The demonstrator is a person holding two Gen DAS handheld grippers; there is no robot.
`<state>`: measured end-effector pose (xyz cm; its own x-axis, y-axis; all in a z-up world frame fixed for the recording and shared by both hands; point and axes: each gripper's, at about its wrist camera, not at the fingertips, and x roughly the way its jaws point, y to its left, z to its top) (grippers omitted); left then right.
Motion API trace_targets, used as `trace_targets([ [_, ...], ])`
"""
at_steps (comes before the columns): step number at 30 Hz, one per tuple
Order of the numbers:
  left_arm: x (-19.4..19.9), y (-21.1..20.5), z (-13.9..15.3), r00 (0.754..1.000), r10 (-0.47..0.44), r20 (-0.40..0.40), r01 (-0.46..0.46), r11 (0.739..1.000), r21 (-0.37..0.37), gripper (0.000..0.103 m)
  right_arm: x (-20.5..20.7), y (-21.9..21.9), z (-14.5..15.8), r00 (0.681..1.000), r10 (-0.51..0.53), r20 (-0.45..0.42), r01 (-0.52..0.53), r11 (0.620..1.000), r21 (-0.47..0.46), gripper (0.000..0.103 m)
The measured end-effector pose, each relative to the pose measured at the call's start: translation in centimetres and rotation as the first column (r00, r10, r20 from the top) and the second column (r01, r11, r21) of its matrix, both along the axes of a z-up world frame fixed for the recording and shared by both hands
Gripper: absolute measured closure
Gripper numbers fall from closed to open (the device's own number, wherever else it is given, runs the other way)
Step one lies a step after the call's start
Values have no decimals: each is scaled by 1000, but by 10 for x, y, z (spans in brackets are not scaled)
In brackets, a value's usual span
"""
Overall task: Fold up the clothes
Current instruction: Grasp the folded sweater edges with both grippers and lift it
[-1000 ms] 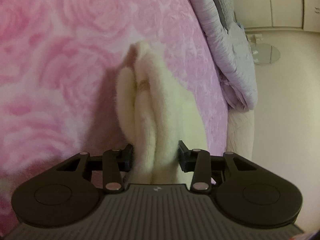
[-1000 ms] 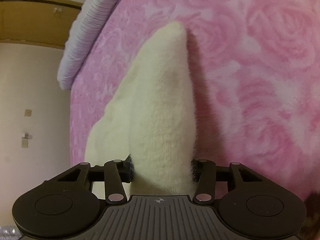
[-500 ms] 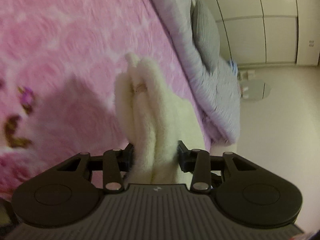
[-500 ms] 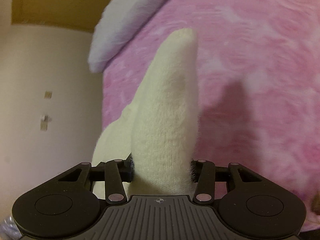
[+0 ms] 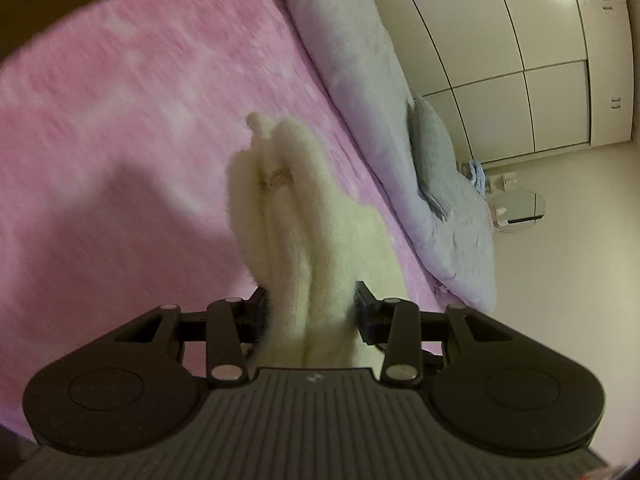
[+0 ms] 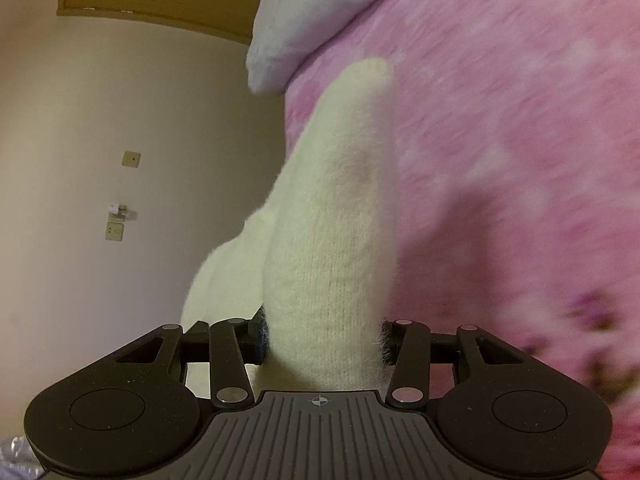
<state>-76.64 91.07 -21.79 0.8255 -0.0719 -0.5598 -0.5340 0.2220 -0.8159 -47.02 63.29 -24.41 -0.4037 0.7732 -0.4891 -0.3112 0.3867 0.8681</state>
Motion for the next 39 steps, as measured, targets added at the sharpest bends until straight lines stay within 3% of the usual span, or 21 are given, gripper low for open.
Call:
trace_targets([
  [6, -48, 108, -30, 1000, 2, -9, -2, 1000, 21, 67, -56, 115, -35, 1000, 7, 11, -7, 1000, 4, 58],
  [13, -69, 191, -80, 1000, 9, 15, -10, 999, 34, 67, -74, 207, -78, 999, 19, 46, -20, 1000, 11, 58],
  [24, -69, 256, -151, 1000, -7, 20, 6, 999, 35, 67, -69, 266, -142, 996, 31, 80, -31, 999, 8, 58],
  [29, -61, 262, -188, 999, -20, -31, 21, 1000, 16, 63, -70, 274, -160, 989, 33, 145, -17, 994, -106, 52],
  [31, -64, 263, -186, 999, -13, -37, 13, 1000, 13, 63, -68, 273, -160, 990, 24, 138, -6, 992, -129, 42],
  [34, -66, 262, -168, 995, -15, -100, 22, 997, 72, 62, -64, 260, -143, 980, 20, 198, 10, 989, -150, 40],
  [39, -96, 238, -108, 979, 99, -181, -54, 969, 241, 73, -59, 234, -104, 942, 24, 334, 39, 983, -180, 41],
])
